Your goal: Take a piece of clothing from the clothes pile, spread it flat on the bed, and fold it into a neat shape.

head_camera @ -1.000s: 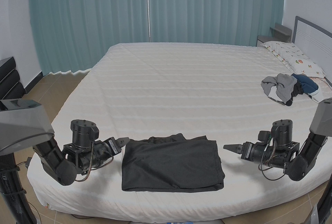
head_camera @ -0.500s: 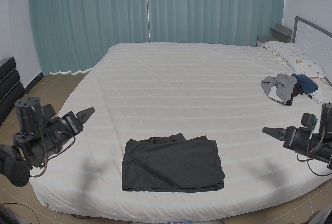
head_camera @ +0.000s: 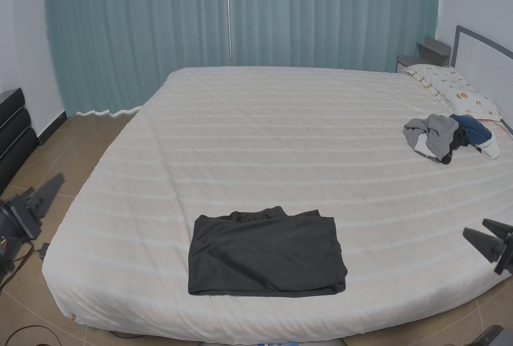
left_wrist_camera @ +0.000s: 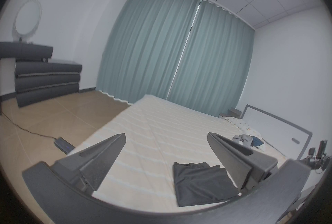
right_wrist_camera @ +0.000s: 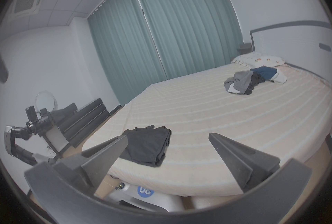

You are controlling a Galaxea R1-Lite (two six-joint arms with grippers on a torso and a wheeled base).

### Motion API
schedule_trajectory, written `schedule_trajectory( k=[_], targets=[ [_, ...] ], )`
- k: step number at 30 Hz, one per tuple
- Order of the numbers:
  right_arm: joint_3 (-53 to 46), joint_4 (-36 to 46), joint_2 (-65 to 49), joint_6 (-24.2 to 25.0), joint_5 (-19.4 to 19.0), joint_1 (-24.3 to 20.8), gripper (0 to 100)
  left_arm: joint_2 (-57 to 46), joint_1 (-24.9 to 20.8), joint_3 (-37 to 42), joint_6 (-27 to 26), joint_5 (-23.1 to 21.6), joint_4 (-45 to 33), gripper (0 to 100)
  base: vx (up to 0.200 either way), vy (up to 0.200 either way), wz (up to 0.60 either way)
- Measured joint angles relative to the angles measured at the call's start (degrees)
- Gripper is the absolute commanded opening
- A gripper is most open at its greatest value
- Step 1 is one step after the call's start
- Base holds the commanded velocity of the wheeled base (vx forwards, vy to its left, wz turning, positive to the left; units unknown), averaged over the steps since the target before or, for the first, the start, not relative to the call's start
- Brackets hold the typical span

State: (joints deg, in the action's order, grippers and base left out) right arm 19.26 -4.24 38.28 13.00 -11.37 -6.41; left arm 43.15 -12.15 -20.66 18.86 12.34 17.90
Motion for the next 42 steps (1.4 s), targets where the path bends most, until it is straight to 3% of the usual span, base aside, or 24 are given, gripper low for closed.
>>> schedule_trajectory(
  k=[9,14,19,22,30,40,42],
  targets=[
    [-0.3,19.2,-22.7,-7.2,0.6,-0.3,100,-23.4,3.2,0.5,-8.8,4.0,-19.8,100,0.000,0.000,0.00],
    [-2.1,20.3,-29.0,-8.7,4.6,-0.3,100,-32.5,7.6,1.9,-12.3,4.3,-23.1,100,0.000,0.000,0.00],
    [-4.4,14.3,-31.3,-10.3,9.5,-0.3,100,-38.6,10.8,4.9,-16.0,2.4,-23.7,100,0.000,0.000,0.00],
    [-5.0,12.8,-32.0,-11.9,14.6,-0.3,100,-40.5,11.6,7.2,-17.0,1.5,-23.0,100,0.000,0.000,0.00],
    [-1.8,19.2,-31.7,-15.1,21.4,3.9,100,-42.3,12.1,13.2,-17.3,-7.4,-22.1,100,0.000,0.000,0.00],
    [-7.7,17.9,-35.4,-16.0,18.6,6.5,100,-42.6,12.1,17.4,-15.8,-10.8,-21.1,100,0.000,0.000,0.00],
    [-11.1,11.0,-36.4,-16.0,17.3,6.5,100,-42.6,12.2,17.8,-15.7,-10.7,-20.5,100,0.000,0.000,0.00]
  ],
)
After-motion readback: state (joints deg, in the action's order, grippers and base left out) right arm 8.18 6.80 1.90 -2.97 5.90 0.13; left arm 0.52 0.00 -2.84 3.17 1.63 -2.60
